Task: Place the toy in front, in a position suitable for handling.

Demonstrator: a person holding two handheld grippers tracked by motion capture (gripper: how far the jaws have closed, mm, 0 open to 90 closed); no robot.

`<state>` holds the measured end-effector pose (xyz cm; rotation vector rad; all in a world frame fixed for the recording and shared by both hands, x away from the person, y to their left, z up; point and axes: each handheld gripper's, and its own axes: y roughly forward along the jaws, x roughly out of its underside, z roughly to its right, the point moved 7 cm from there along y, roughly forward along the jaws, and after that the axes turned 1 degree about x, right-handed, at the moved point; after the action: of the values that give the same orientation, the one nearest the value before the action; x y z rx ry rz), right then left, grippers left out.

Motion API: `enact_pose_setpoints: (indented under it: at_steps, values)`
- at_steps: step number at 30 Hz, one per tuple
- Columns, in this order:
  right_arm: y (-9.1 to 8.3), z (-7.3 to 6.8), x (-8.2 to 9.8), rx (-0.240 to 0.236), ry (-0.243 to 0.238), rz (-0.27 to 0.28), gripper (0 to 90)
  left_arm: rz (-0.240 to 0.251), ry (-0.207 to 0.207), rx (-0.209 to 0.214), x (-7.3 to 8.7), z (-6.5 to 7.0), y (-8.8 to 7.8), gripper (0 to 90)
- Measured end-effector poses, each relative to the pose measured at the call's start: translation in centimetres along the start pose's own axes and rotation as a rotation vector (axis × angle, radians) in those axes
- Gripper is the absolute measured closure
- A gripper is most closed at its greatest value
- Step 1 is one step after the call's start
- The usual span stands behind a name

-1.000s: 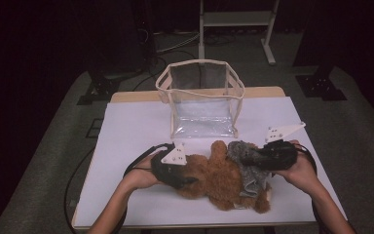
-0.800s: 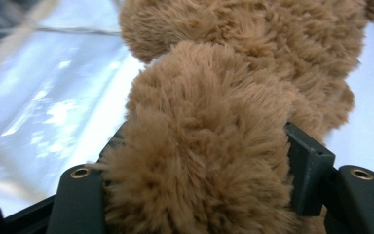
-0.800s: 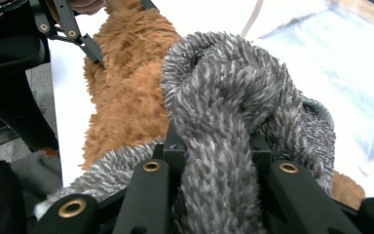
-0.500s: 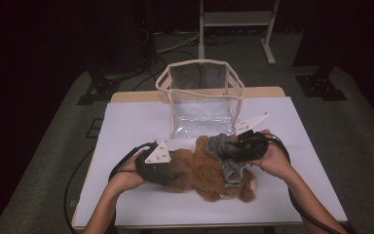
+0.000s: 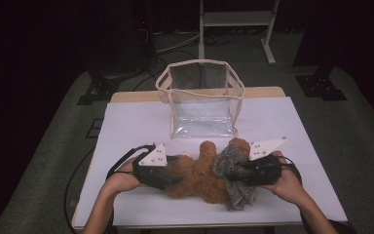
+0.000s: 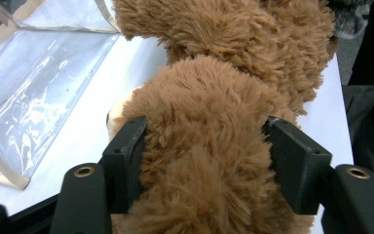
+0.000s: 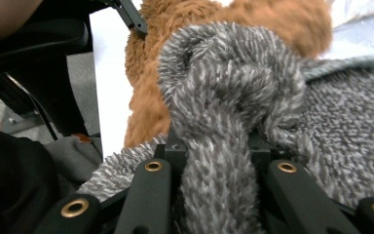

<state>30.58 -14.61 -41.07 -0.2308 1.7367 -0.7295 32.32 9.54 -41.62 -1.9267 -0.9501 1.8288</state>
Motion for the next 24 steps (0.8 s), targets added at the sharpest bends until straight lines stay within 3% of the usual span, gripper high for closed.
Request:
enact_pose_setpoints:
  at_steps: [9, 16, 19, 24]
  values:
    - [-1.5, 1.2, 4.0, 0.032, 0.091, -0.001, 71.5, 0.013, -0.004, -0.002, 0.3, 0.2, 0.0, 36.9]
    - [-1.9, 2.1, 7.2, 0.055, 0.174, -0.045, 71.3, 0.016, -0.008, 0.002, 0.4, 0.4, 0.1, 34.9]
    - [-2.5, 2.2, 7.2, 0.052, 0.185, -0.036, 71.3, 0.019, -0.005, 0.005, 0.5, 0.5, 0.0, 34.9]
    - [-4.3, 1.9, 4.2, 0.067, 0.132, 0.006, 71.4, 0.012, 0.001, 0.008, 0.5, 0.6, -0.1, 34.9]
